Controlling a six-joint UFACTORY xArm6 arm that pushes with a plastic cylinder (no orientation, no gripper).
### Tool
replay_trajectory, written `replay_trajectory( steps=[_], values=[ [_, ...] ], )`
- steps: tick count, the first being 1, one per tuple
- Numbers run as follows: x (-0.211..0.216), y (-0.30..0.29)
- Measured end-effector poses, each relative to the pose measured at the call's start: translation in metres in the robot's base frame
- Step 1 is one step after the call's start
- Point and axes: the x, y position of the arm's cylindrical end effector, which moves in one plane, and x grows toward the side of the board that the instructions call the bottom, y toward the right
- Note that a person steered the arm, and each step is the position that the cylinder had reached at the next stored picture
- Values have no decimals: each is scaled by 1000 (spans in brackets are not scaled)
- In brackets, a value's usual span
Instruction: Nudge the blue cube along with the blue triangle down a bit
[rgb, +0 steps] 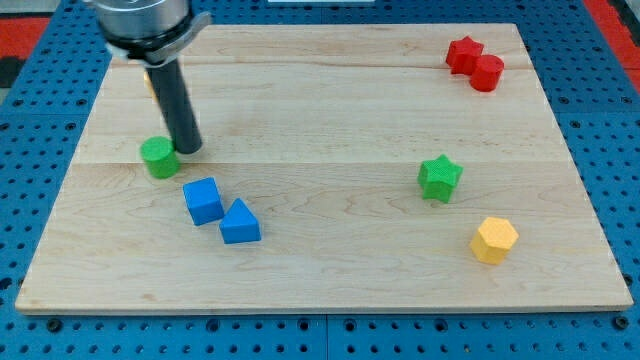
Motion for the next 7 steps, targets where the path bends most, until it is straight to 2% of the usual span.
replay_trajectory(
  steps=[1, 3, 4, 7],
  values=[
    [24, -33],
    [7, -10],
    [21, -14],
    [57, 33]
  ],
)
